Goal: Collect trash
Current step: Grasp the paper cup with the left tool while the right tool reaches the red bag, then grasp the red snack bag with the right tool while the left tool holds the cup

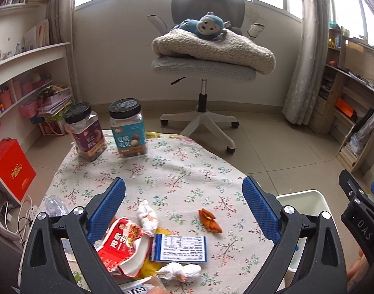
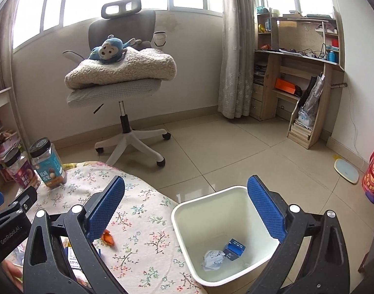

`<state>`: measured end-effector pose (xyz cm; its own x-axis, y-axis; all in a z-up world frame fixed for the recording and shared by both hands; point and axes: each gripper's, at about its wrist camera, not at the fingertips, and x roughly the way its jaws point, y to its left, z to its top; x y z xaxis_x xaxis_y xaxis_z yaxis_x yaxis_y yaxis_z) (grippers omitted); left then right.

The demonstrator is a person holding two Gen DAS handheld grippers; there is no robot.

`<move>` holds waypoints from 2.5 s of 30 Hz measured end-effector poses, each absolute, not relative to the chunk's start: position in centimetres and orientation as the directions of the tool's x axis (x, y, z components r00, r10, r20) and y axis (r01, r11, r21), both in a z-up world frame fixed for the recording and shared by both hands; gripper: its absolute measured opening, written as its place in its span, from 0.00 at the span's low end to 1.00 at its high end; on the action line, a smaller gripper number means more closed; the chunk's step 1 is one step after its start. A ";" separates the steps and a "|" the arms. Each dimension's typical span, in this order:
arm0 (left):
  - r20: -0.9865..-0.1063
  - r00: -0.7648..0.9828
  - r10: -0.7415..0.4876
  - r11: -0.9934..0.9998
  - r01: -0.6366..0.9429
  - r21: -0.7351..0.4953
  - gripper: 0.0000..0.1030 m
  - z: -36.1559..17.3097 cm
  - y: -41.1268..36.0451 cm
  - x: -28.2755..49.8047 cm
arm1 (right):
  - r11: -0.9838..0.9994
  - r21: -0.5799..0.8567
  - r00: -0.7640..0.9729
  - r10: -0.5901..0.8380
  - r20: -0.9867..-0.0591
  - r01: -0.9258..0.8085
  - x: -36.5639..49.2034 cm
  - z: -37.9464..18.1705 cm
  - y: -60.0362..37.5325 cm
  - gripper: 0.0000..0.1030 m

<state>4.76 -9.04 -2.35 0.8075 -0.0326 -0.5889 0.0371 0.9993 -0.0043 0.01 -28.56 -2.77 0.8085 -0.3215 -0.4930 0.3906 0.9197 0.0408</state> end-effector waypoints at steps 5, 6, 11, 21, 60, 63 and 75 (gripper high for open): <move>-0.615 0.788 0.042 0.998 -0.059 -0.008 0.91 -2.8 -5.2 5.3 | 0.942 0.053 0.817 -0.258 -0.516 0.331 1.6 -3.2 -25.4 0.93; -0.621 0.782 0.055 0.997 -0.077 -0.009 0.91 -3.0 -4.4 5.4 | 0.947 0.052 0.818 -0.245 -0.520 0.316 1.8 -3.4 -24.6 0.93; -0.655 0.745 0.126 0.986 -0.169 -0.003 0.91 -4.1 -0.3 5.9 | 0.969 0.048 0.821 -0.180 -0.541 0.244 3.4 -4.0 -21.0 0.93; -0.813 0.563 0.149 0.953 -0.300 -0.032 0.91 -7.6 8.0 6.6 | 0.993 0.010 0.789 -0.088 -0.608 0.119 5.8 -6.3 -15.1 0.93; -0.870 0.477 -0.128 0.970 -0.123 -0.210 0.48 -7.6 15.8 2.9 | 0.918 0.359 0.197 0.389 -0.900 -0.170 9.6 -17.3 -6.3 0.66; -0.873 0.471 -0.128 0.968 -0.134 -0.214 0.48 -8.2 16.3 3.1 | 0.911 0.367 0.188 0.400 -0.897 -0.189 9.7 -17.8 -5.5 0.36; -0.823 0.558 -0.105 0.968 -0.133 -0.213 0.48 -7.4 15.9 3.1 | 0.916 0.307 0.427 0.394 -0.814 -0.260 9.2 -12.2 -6.3 0.29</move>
<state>3.10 15.90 -7.36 0.5581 -0.1047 -0.8232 -0.1327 0.9680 -0.2131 9.17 -6.29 -12.18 0.4268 0.3940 -0.8140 -0.2597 0.9156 0.3070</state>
